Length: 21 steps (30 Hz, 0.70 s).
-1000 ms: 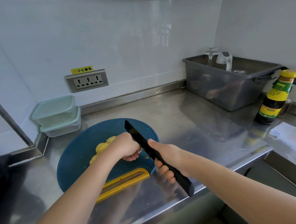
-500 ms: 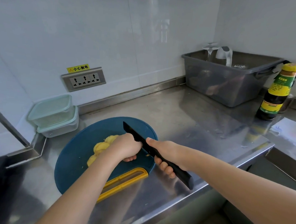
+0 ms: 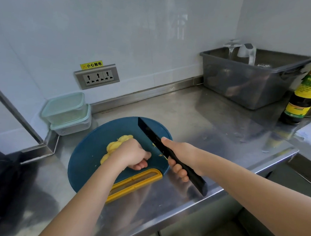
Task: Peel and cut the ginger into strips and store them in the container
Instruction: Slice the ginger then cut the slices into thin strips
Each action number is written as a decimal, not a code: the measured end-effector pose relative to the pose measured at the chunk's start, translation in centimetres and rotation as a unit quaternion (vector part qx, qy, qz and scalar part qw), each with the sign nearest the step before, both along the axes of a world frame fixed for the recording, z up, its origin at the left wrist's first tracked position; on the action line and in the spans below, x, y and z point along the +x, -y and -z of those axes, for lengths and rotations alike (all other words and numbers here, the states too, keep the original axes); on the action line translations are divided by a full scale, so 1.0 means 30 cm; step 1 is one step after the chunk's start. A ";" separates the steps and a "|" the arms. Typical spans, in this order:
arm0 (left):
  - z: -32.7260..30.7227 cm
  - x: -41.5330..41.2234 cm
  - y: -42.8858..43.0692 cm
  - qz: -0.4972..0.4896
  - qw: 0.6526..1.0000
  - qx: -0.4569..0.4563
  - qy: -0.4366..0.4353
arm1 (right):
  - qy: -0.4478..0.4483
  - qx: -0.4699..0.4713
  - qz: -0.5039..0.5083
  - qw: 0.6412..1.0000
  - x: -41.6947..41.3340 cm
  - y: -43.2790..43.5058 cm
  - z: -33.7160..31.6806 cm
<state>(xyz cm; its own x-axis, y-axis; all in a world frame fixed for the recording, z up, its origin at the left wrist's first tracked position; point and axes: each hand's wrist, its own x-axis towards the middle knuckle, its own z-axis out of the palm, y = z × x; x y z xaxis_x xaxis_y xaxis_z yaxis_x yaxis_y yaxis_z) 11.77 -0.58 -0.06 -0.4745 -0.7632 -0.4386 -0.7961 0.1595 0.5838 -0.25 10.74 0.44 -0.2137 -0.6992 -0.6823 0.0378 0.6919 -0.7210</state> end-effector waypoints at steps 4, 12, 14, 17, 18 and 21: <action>-0.012 0.010 0.008 0.000 0.999 0.035 -0.027 | 0.002 -0.001 -0.010 1.000 0.021 -0.018 0.006; -0.005 -0.002 0.006 0.035 0.997 0.053 -0.039 | 0.001 0.030 -0.041 0.999 0.032 -0.019 0.004; -0.009 -0.002 0.017 0.045 0.997 0.062 -0.033 | 0.006 0.031 -0.047 0.998 0.032 -0.020 0.008; -0.009 0.004 0.031 0.043 0.993 0.097 -0.049 | 0.027 0.026 -0.053 0.998 0.018 -0.027 0.009; -0.008 0.007 0.033 0.039 0.992 0.104 -0.056 | 0.033 0.025 -0.054 0.998 0.012 -0.030 0.007; -0.002 0.009 0.034 0.031 0.991 0.110 -0.066 | 0.028 0.027 -0.061 0.997 -0.003 -0.035 0.002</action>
